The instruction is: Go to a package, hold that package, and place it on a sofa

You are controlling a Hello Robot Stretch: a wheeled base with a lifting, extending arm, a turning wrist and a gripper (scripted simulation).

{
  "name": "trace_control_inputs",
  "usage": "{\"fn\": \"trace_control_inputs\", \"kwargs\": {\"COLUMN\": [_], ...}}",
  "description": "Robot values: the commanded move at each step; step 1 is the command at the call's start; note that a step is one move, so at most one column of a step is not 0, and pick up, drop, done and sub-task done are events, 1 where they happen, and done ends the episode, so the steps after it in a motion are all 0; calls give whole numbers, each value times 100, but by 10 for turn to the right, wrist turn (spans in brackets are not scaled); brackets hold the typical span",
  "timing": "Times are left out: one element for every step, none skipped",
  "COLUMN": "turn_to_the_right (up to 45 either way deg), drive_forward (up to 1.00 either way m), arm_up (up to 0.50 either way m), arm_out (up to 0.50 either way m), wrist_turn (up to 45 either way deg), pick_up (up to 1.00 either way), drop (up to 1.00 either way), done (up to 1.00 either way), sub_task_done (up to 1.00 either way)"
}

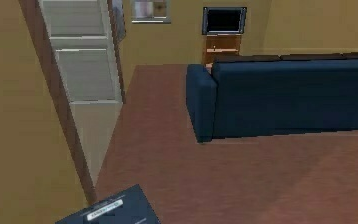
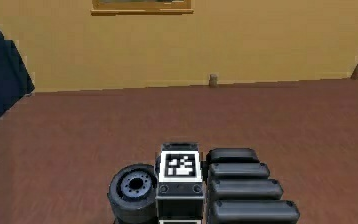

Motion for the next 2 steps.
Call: {"fn": "trace_control_inputs", "kwargs": {"turn_to_the_right": [-60, 0], "drive_forward": [0, 100], "arm_up": [0, 0], "arm_out": [0, 0], "wrist_turn": [0, 0], "pick_up": [0, 0], "drop": [0, 0], "done": [0, 0], "sub_task_done": [0, 0]}}
